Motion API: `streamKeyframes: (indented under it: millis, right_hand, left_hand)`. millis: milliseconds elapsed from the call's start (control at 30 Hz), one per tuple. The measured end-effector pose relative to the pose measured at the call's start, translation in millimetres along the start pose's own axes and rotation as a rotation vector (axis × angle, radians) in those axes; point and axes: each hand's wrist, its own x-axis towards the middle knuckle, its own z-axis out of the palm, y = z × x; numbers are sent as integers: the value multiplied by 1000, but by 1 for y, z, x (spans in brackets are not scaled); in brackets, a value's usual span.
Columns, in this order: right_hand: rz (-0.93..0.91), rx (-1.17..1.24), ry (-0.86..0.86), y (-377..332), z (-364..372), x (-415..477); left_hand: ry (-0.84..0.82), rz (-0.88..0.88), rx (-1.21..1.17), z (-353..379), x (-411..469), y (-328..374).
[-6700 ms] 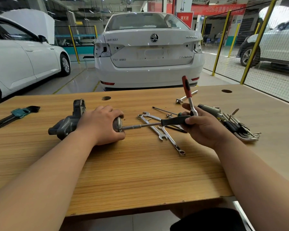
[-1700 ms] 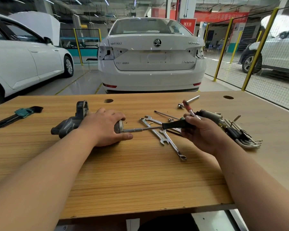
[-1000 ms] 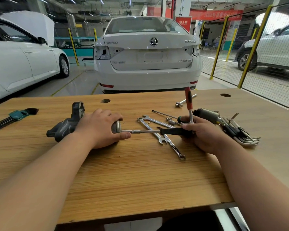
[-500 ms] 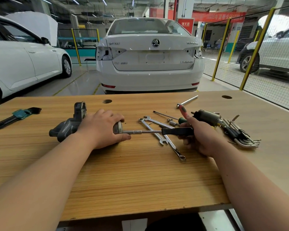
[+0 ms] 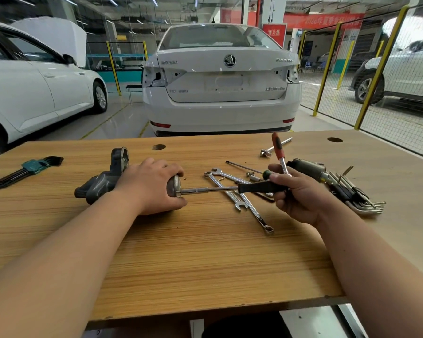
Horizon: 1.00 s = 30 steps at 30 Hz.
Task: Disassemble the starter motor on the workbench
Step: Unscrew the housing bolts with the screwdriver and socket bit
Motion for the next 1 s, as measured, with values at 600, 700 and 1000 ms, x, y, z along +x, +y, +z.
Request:
streamKeyframes:
  millis: [600, 700, 1000]
  right_hand:
    - [-10, -197, 103, 9, 7, 8]
    - [-9, -210, 114, 10, 7, 9]
    - [-39, -77, -42, 8, -4, 8]
  left_hand:
    - [-41, 3, -55, -4, -5, -2]
    - [-10, -12, -72, -3, -4, 0]
    - [-10, 6, -38, -2, -3, -1]
